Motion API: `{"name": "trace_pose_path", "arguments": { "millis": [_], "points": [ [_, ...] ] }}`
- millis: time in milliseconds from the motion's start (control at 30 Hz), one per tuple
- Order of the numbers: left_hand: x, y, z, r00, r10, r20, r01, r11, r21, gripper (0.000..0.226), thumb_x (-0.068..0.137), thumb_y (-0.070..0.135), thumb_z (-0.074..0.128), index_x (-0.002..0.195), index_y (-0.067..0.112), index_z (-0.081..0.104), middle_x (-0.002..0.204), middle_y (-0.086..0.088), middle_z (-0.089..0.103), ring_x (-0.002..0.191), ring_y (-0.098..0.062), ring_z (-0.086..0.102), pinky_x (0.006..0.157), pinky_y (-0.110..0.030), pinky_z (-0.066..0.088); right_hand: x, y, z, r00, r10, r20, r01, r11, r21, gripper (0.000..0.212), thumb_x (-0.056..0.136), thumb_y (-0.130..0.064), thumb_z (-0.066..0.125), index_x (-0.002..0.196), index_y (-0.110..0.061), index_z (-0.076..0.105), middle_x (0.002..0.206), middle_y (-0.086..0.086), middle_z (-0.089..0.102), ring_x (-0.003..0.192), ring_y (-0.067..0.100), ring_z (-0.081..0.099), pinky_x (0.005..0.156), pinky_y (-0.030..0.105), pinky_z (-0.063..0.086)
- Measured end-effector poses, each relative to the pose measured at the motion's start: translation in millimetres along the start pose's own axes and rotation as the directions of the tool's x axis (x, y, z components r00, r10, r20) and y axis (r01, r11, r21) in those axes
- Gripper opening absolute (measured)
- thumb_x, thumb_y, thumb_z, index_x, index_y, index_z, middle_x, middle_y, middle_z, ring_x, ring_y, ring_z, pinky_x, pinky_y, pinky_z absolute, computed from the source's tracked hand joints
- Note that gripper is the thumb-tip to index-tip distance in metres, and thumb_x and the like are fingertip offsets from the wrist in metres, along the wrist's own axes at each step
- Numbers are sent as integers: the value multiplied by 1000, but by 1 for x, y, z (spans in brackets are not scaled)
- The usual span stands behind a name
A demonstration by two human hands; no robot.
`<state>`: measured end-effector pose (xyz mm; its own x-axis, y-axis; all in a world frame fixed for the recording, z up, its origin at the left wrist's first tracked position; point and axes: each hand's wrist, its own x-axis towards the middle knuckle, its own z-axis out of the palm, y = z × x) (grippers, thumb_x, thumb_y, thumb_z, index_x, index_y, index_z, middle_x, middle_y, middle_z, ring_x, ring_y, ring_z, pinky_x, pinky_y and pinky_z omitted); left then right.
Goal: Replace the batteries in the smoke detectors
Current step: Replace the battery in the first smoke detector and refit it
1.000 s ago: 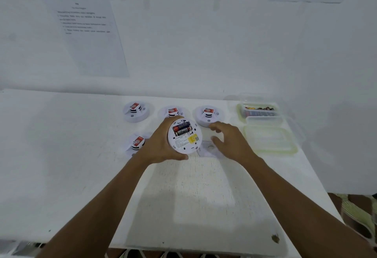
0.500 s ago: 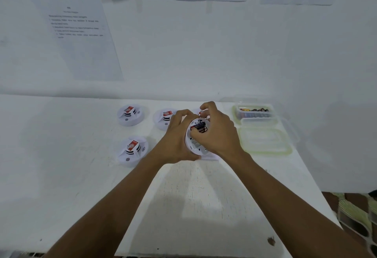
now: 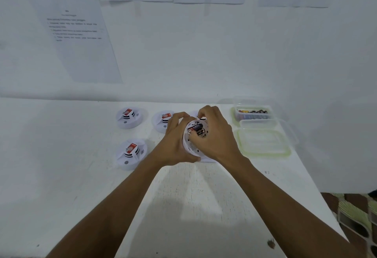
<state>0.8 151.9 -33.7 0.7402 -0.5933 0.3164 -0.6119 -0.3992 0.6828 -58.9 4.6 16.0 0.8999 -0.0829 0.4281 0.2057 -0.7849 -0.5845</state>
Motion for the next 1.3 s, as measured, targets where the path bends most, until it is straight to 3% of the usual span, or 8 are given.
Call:
{"name": "trace_pose_path", "arguments": {
  "millis": [67,200,333,567,667,833,1100,1300],
  "points": [
    [1,5,-1,1000,10,-12,-10,1000,-29,74,54,63,65,118,48,32,126,30,29,130,-1,20,103,-2,5,-1,9,2,996,-86,24,85,995,46,30,79,-26,68,109,-23,62,121,-9,49,96,5,55,79,27,51],
    [4,4,3,998,52,-47,-54,997,-51,80,56,57,76,125,42,37,128,18,39,132,-17,32,111,-27,27,-3,24,8,981,-193,-25,194,978,71,20,83,-27,65,102,-23,72,132,-1,52,118,16,52,96,37,46],
    [10,6,6,997,49,-55,-53,996,-66,91,49,53,83,124,55,30,126,11,37,129,-19,32,108,-30,32,1,26,-10,971,-203,-127,219,968,125,15,87,-22,66,100,-15,71,110,-1,65,103,14,57,87,27,46],
    [36,21,21,997,58,-45,-61,996,-66,98,45,32,93,129,30,43,124,6,39,129,-12,28,105,-23,35,15,86,-83,994,48,-100,-37,993,110,10,85,-17,72,93,-23,69,79,-11,72,77,5,66,74,13,46],
    [46,30,31,995,85,-50,-88,993,-73,96,44,31,91,128,31,44,122,13,40,129,-13,29,104,-24,35,24,125,-105,978,210,3,-210,978,1,10,83,-21,73,82,-28,66,78,-8,73,73,10,66,64,20,49],
    [52,33,45,999,37,-22,-39,996,-80,102,41,41,90,131,31,42,128,4,37,132,-13,26,110,-39,37,38,158,-99,861,393,322,-309,908,-281,7,82,-26,74,80,-26,67,83,-3,71,79,13,66,75,29,53],
    [59,35,55,1000,12,6,-11,997,-77,105,42,45,88,134,27,41,131,4,36,132,-7,24,111,-28,33,41,160,-88,732,470,494,-443,878,-178,19,92,-5,54,95,-14,70,78,3,76,65,8,67,60,17,48],
    [61,28,55,999,34,-2,-34,997,-68,107,43,46,89,136,28,38,131,3,34,133,-12,25,112,-29,32,34,124,-102,906,316,280,-351,933,82,20,90,-6,55,88,-21,68,78,-6,74,76,11,68,75,34,54]
  ]
}}
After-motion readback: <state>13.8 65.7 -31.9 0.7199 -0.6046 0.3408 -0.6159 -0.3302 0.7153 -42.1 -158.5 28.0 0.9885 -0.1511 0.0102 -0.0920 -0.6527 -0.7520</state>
